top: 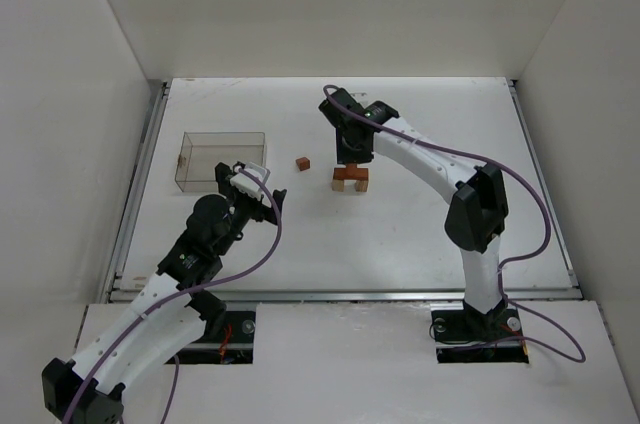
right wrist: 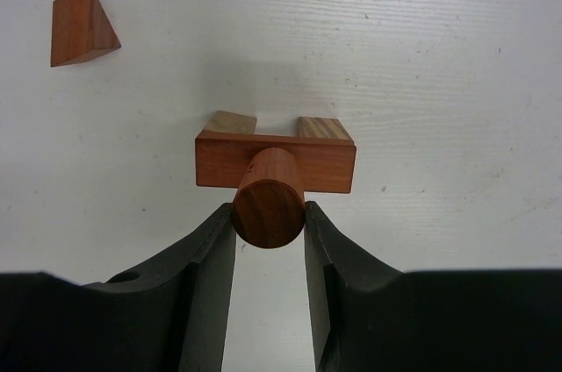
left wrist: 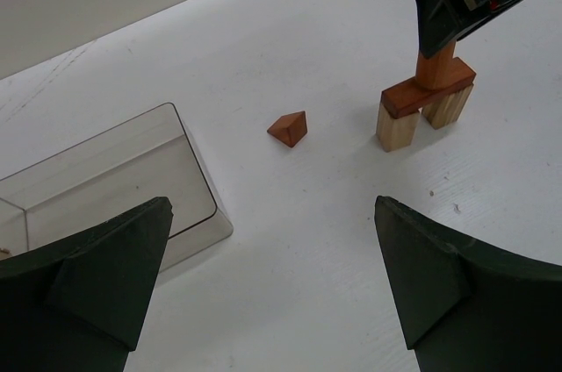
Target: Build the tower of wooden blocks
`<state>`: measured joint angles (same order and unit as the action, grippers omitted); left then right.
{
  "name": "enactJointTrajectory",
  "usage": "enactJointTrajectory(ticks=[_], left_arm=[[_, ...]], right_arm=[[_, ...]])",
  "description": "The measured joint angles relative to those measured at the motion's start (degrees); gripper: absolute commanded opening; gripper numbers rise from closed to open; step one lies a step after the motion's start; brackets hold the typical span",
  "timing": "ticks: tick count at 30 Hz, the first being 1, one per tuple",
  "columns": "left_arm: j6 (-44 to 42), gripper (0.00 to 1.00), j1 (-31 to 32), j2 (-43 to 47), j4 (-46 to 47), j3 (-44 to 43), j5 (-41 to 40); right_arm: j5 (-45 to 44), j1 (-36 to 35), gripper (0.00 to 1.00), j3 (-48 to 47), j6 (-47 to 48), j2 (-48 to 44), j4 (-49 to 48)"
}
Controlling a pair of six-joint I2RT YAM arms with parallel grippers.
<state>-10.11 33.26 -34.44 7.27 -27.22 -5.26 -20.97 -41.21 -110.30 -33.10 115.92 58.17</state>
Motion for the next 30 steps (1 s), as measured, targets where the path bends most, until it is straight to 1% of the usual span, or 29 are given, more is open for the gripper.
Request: enactJointTrajectory(ticks=[30], left_arm=[[0.02, 1.00, -0.50, 0.00, -0.02, 0.00, 0.50]], right_arm=[[-0.02, 0.39, 0.00, 1.57, -0.20, 0.00, -2.21]])
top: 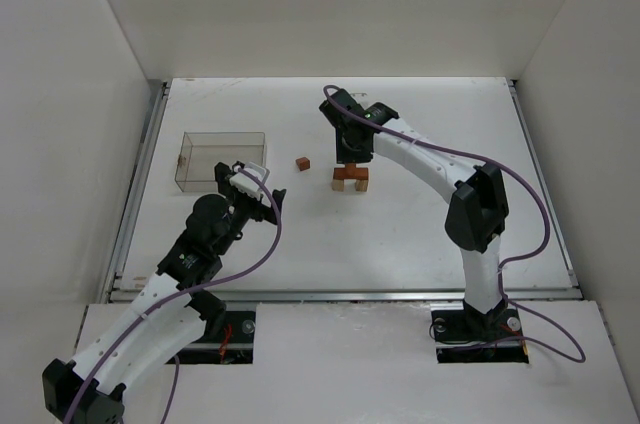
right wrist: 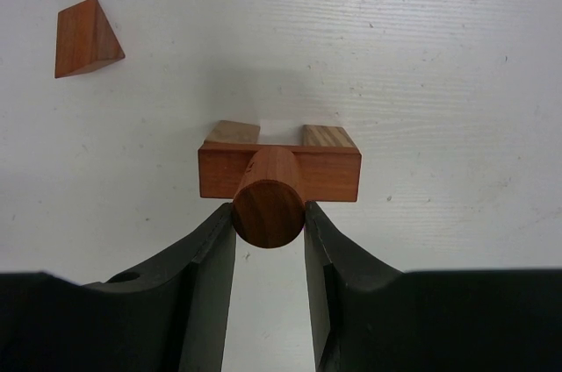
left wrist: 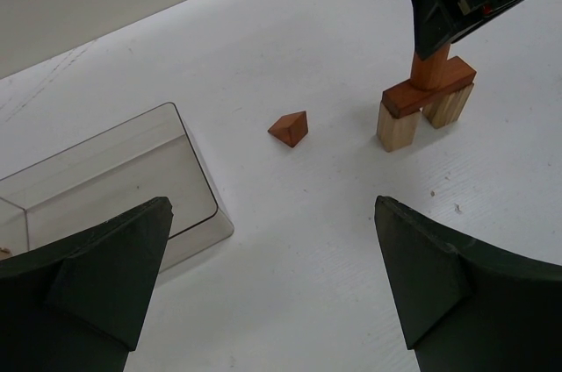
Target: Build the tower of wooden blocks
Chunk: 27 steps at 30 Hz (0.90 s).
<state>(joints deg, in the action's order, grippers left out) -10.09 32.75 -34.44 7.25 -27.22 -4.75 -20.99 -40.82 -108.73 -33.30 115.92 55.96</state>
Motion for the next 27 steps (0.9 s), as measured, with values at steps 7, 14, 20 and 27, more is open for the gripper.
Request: enactJointTrajectory(ticks=[7, 14, 20, 27], left_arm=[[0.00, 1.00, 0.00, -0.24, 0.02, 0.00, 0.00], [0.00, 1.00, -0.02, -0.55, -0.11, 0.00, 0.00], [0.00, 1.00, -0.04, -0.55, -0.15, 0.00, 0.00], [0.00, 1.00, -0.13, -0.55, -0.15, 0.00, 0.07]], right_arm=[[-0.17, 0.00, 0.00, 0.33, 0.00, -0.02, -0.90], [-0.22, 0.07, 0.00, 0.48, 0.00, -0.13, -1.14], [-0.13, 0.04, 0.00, 0.94, -0.02, -0.48, -1.18], [-0.35, 0.04, 0.00, 1.16, -0.07, -0.66, -1.18]])
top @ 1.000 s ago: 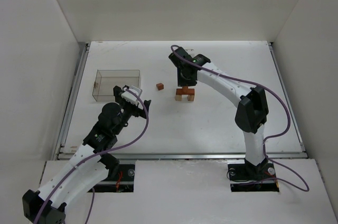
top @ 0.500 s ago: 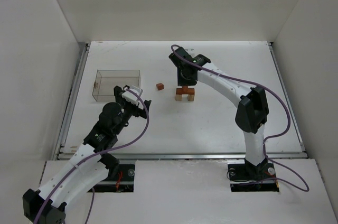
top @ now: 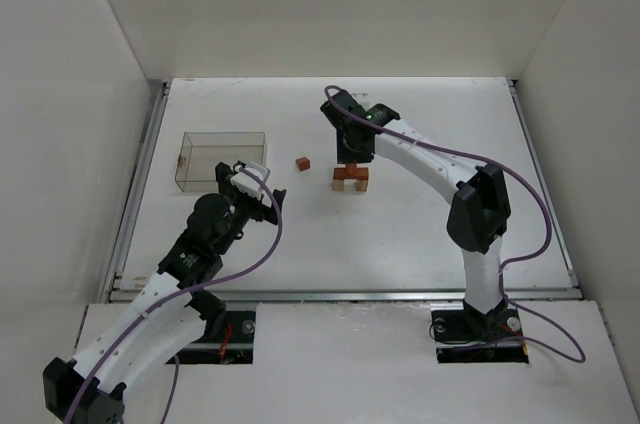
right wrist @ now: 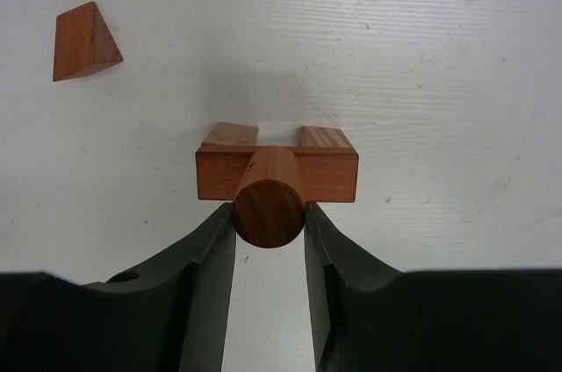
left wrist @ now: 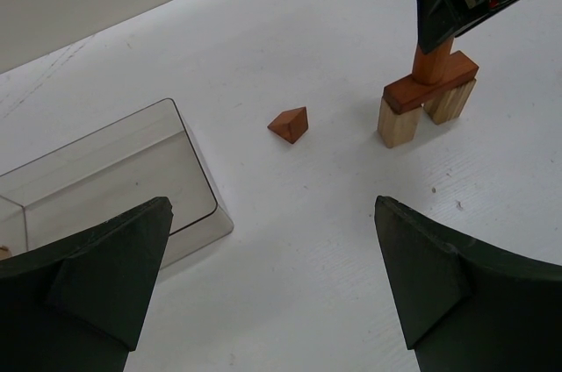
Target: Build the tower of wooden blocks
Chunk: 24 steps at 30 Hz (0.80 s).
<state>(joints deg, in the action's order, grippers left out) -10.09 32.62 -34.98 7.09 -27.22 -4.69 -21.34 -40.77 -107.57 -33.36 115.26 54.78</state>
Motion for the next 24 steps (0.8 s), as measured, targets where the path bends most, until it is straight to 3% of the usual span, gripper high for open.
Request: enactJointTrajectory(ticks=[24], left_arm=[[0.00, 1.00, 0.00, 0.00, -0.07, 0.00, 0.15]], right_arm=[[-0.70, -0.17, 0.00, 2.43, -0.74, -1.57, -1.01]])
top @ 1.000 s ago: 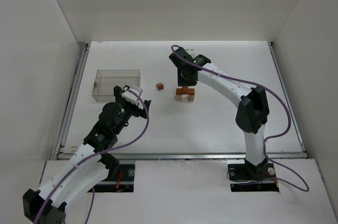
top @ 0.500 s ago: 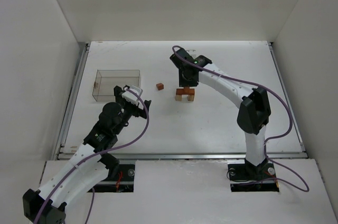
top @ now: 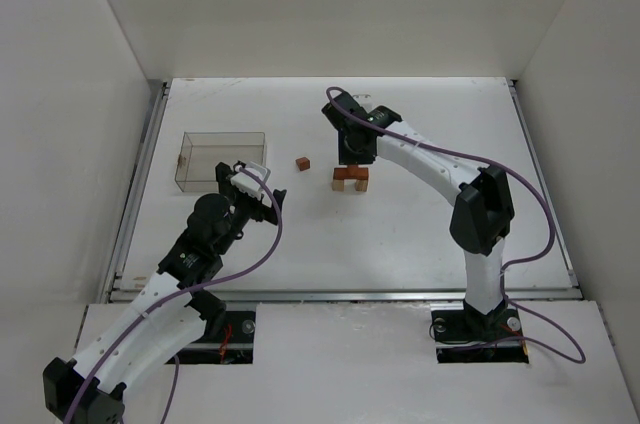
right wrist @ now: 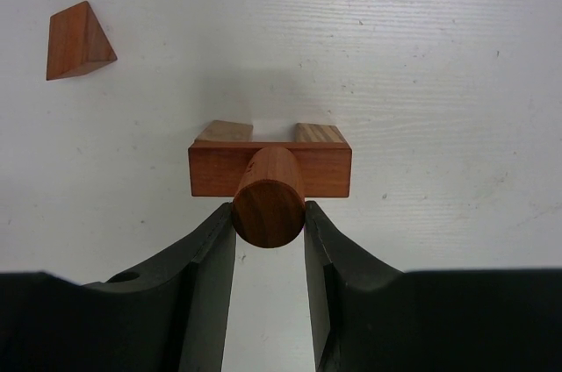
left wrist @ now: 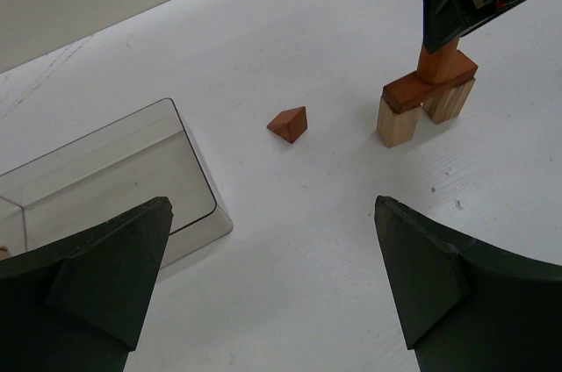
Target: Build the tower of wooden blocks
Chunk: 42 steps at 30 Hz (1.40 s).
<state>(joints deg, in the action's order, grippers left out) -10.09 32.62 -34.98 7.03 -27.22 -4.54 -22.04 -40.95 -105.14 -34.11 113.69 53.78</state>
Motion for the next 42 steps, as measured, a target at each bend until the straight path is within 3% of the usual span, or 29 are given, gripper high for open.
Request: enactJointTrajectory(ticks=[7, 10, 11, 15, 18, 26, 36, 42], left_arm=[[0.00, 1.00, 0.00, -0.04, -0.04, 0.35, 0.02], [-0.09, 1.00, 0.00, -0.04, -0.04, 0.46, 0.02], [-0.09, 1.00, 0.00, -0.07, -0.04, 0.48, 0.02], [-0.09, 1.00, 0.00, -0.07, -0.04, 0.48, 0.02], [-0.11, 1.00, 0.00, -0.07, -0.04, 0.48, 0.02], [-0.11, 1.00, -0.37, -0.04, -0.04, 0.50, 0.02], [-0.50, 1.00, -0.48, -0.85, -0.04, 0.50, 1.09], [-2.89, 1.00, -0.48, -5.62, -2.64, -0.39, 4.90]], right_arm=[[0.02, 0.00, 0.03, 0.26, 0.00, -0.09, -0.33], [0.04, 0.00, 0.12, 0.48, 0.00, -0.13, -0.63], [0.04, 0.00, 0.21, 0.66, 0.00, -0.24, -0.81], [0.39, 0.00, 0.38, 1.03, -0.02, -0.46, -1.18], [0.87, 0.02, 0.46, 1.11, -0.07, -0.48, -1.60], [1.97, 0.00, 0.56, 2.14, 0.00, -0.48, -1.64], [2.10, 0.00, 0.84, 0.79, 0.24, -0.98, -0.74], [1.57, 0.02, 0.87, -2.45, 1.55, -6.12, -0.02]])
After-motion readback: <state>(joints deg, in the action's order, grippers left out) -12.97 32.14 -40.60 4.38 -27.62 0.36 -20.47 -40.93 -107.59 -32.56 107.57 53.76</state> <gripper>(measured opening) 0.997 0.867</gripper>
